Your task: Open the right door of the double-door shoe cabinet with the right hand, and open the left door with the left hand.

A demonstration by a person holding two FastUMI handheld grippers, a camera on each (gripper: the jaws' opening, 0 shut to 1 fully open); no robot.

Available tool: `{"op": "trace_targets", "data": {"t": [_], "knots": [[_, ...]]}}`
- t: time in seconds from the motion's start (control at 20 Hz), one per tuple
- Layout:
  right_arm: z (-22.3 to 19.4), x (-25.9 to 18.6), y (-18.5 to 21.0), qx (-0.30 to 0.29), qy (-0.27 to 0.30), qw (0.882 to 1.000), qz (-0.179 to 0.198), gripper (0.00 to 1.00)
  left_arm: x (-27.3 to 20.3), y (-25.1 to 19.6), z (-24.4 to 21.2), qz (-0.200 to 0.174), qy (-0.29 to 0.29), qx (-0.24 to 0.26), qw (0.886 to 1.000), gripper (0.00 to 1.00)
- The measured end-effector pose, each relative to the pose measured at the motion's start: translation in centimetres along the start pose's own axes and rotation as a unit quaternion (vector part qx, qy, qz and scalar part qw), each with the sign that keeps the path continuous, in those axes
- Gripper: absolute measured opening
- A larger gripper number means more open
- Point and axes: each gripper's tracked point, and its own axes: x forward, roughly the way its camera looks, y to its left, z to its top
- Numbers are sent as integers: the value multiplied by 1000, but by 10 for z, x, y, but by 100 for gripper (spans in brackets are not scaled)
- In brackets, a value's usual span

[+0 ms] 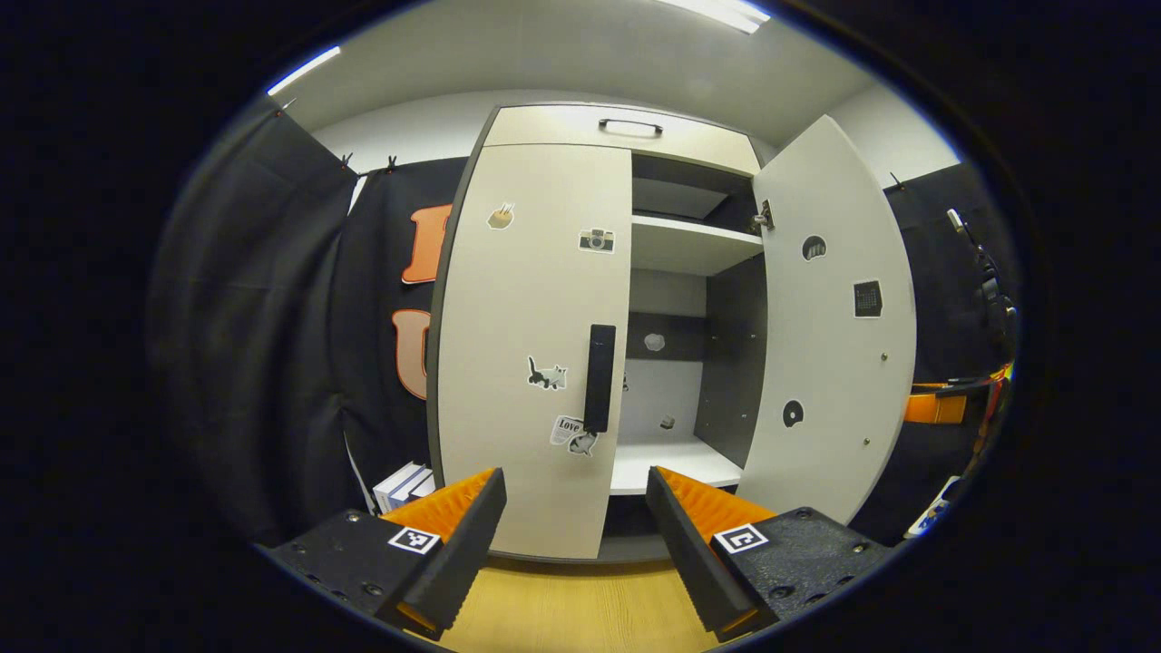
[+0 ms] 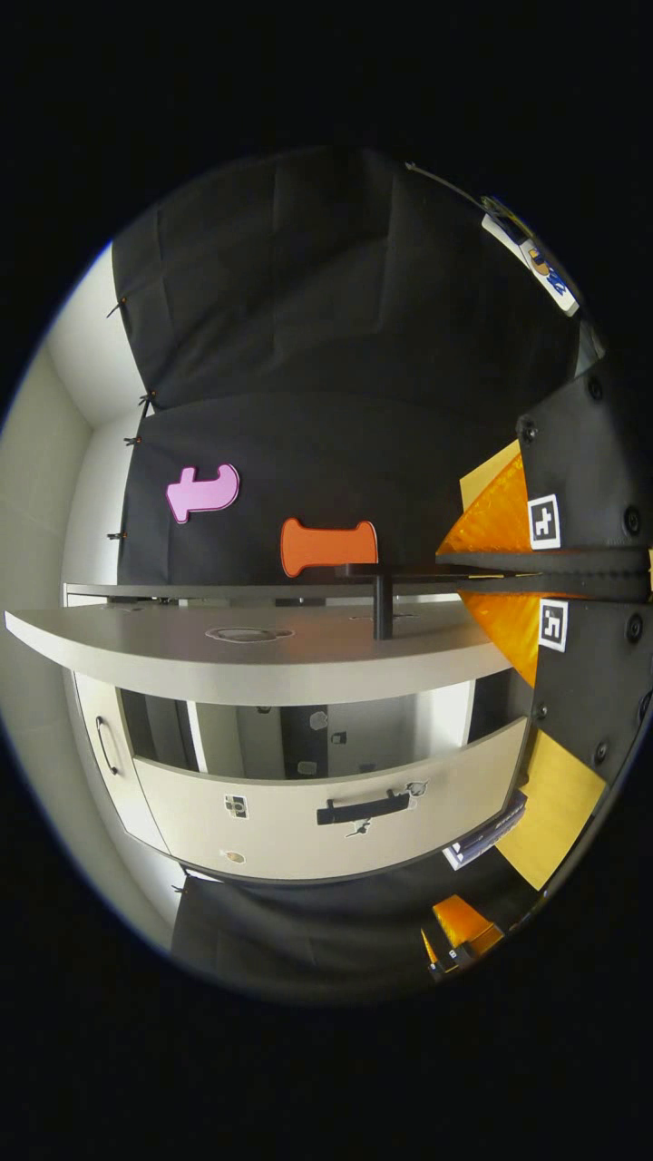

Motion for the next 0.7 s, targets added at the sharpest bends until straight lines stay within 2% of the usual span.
{"op": "trace_targets", "data": {"t": [0.1,0.15,0.4,0.7], "knots": [[-1,-3,3,6,3,1000,9,7,6,-4,2,0,-2,-4,1000,92],[1,-4,3,7,1,1000,10,7,9,-6,4,0,-4,-5,1000,95],[9,-7,-1,3,-19,1000,7,8,35,-12,8,5,-8,2,1000,95],[8,-14,1,39,-19,999,7,9,75,-21,11,10,-10,3,1000,95]]}}
